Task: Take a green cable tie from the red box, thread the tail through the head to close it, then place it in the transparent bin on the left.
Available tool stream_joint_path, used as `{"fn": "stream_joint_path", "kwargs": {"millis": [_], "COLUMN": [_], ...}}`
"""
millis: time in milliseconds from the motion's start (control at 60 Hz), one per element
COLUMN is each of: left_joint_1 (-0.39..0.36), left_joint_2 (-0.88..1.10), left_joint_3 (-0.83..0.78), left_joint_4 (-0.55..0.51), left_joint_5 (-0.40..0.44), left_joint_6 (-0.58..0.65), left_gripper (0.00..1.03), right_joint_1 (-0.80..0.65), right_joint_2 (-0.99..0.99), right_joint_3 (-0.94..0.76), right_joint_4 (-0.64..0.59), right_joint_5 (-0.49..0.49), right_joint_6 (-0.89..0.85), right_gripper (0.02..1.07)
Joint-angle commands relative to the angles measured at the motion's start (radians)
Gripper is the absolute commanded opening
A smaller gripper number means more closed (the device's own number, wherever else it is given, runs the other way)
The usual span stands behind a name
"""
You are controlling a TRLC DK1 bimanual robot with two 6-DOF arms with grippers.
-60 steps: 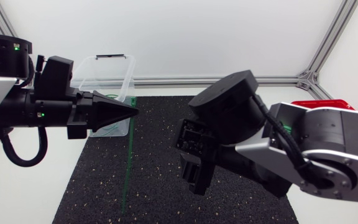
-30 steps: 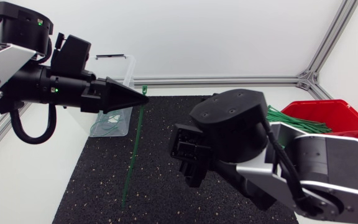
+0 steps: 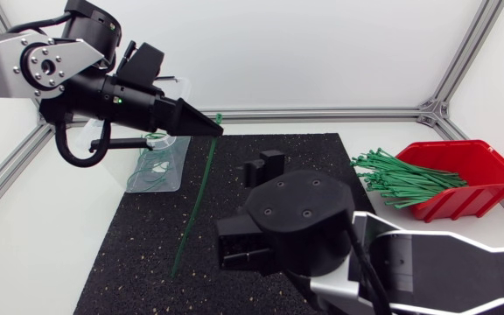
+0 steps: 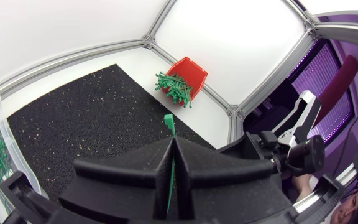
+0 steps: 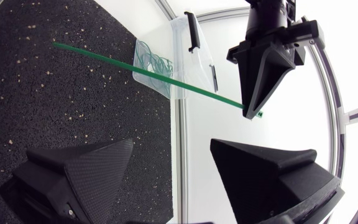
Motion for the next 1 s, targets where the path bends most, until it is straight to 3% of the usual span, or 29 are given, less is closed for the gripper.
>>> {"fn": "stream_joint_path", "kwargs": {"millis": [0,317,650,983], "left_joint_1": [0.010,-0.009,-0.012,0.007], "left_joint_2": [0.043,0.164,0.241,0.341], "left_joint_3": [0.058,0.187,0.301,0.422], "left_joint_4": [-0.031,-0.138,-0.221,-0.388], "left_joint_5": [0.019,0.105,0.117,0.150], "left_joint_6": [-0.018,-0.016,0.024,0.125], "left_gripper": [0.03,0.03,0.03,0.03], "right_joint_1": [0.016,0.061,0.090,0.101], "right_joint_2": [0.034,0.099,0.194,0.280], "right_joint_3": [-0.018,-0.032,-0.003,0.032], "right_joint_4": [0.022,0.089,0.162,0.232], "right_joint_5": [0.009,-0.022,-0.034,-0.040], "right_joint_6": [-0.058,-0.094,-0.167,-0.225], "right_gripper": [0.93,0.93,0.93,0.93]}}
